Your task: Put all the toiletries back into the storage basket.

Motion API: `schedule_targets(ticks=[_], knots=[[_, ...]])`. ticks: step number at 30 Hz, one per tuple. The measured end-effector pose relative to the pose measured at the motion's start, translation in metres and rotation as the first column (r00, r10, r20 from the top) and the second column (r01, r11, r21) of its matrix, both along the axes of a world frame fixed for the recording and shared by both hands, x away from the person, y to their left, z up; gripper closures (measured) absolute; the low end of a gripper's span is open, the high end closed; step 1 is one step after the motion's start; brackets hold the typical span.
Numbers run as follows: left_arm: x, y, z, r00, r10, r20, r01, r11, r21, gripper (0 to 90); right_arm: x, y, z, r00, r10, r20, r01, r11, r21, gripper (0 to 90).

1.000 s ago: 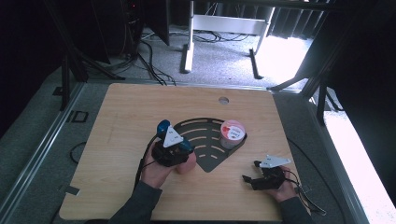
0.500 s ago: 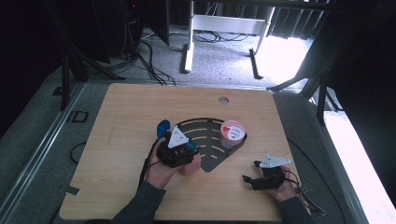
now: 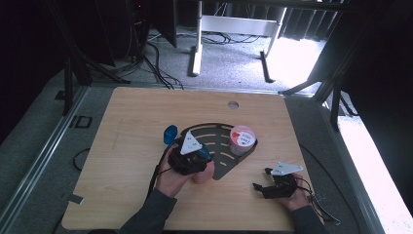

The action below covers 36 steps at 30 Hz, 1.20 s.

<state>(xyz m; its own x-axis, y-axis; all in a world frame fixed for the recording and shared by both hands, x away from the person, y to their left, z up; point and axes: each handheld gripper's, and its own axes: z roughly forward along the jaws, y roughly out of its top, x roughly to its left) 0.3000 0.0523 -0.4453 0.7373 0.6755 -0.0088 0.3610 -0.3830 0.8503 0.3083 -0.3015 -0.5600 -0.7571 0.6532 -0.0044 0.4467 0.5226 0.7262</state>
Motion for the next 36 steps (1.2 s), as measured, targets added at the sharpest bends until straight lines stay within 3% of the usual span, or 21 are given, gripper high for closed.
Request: schedule_targets(ticks=[20,36], knots=[[0.008,-0.017,0.003,0.9998,-0.018,0.004,0.018,0.9998,-0.001,52.9,0.000,0.000,0.000,1.0000,0.002,-0.001,-0.002,1.000,0.000,18.2],[0.020,-0.023,0.000,1.0000,0.000,0.009,0.000,0.9999,-0.015,52.9,0.000,0.000,0.000,1.0000,0.002,0.000,-0.002,1.000,0.000,18.3]])
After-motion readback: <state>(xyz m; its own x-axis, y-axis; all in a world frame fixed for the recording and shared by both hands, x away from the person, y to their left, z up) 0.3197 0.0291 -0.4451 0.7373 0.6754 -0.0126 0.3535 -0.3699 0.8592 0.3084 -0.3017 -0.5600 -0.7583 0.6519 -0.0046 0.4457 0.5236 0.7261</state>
